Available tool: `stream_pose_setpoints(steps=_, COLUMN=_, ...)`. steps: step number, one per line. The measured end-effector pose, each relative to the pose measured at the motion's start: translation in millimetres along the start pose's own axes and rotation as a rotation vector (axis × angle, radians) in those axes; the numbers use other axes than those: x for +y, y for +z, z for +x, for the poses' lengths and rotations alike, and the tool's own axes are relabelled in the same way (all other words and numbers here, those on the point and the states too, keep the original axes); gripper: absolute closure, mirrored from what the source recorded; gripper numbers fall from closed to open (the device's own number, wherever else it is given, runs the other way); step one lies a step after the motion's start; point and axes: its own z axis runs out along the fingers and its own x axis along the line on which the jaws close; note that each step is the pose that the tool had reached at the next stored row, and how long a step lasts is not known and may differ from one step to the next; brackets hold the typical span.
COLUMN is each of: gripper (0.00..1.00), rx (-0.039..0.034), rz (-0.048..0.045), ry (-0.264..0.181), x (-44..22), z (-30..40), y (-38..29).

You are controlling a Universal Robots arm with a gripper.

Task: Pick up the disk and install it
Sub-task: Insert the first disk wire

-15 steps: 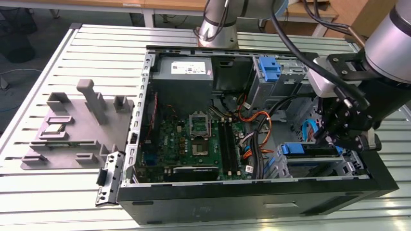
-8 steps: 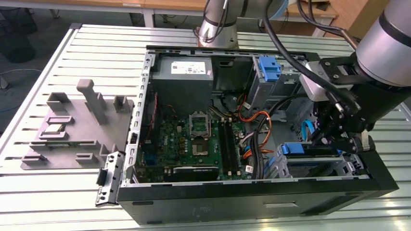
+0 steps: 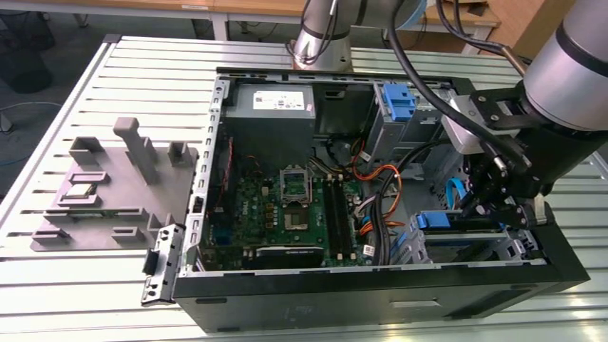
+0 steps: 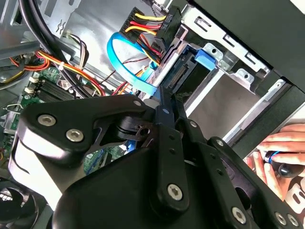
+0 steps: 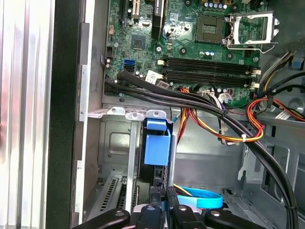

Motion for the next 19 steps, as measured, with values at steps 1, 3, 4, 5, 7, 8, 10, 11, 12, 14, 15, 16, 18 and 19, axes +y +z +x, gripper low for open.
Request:
stream_pose_setpoints(steps=1, gripper=0.84, rx=0.0, rz=0.0, ry=0.0, x=0.0, z=0.0, y=0.1)
stream_pose_setpoints(steps=3, gripper=0.84, rx=0.0002, rz=0.0003, ry=0.0, x=0.4, z=0.0, y=0.2)
stream_pose_setpoints(steps=4, gripper=0.84, rx=0.0002, rz=0.0004, ry=0.0, x=0.5, z=0.0, y=0.3)
stream_pose_setpoints(steps=5, gripper=0.84, rx=0.0002, rz=0.0005, ry=0.0, x=0.6, z=0.0, y=0.3)
stream_pose_setpoints(steps=7, gripper=0.84, rx=0.0002, rz=0.0007, ry=0.0, x=0.7, z=0.0, y=0.4)
stream_pose_setpoints(steps=8, gripper=0.84, rx=0.0003, rz=0.0009, ry=0.0, x=0.8, z=0.0, y=0.6)
stream_pose_setpoints(steps=10, gripper=0.84, rx=0.0004, rz=0.0015, ry=0.0, x=1.1, z=0.0, y=1.0)
stream_pose_setpoints(steps=11, gripper=0.84, rx=0.0004, rz=0.0017, ry=0.0, x=1.2, z=0.0, y=1.1)
stream_pose_setpoints(steps=12, gripper=0.84, rx=0.0005, rz=0.0019, ry=0.0, x=1.4, z=0.0, y=1.3)
stream_pose_setpoints(steps=14, gripper=0.84, rx=0.0007, rz=0.002, ry=0.0, x=1.4, z=0.0, y=1.4)
stream_pose_setpoints(steps=15, gripper=0.84, rx=0.0007, rz=0.002, ry=0.0, x=1.4, z=0.0, y=1.4)
stream_pose_setpoints(steps=16, gripper=0.84, rx=0.0007, rz=0.002, ry=0.0, x=1.4, z=0.0, y=1.5)
stream_pose_setpoints(steps=18, gripper=0.84, rx=0.0007, rz=0.002, ry=0.0, x=1.4, z=0.0, y=1.5)
stream_pose_setpoints(steps=19, gripper=0.84, rx=0.0004, rz=0.002, ry=0.0, x=1.5, z=0.0, y=2.1)
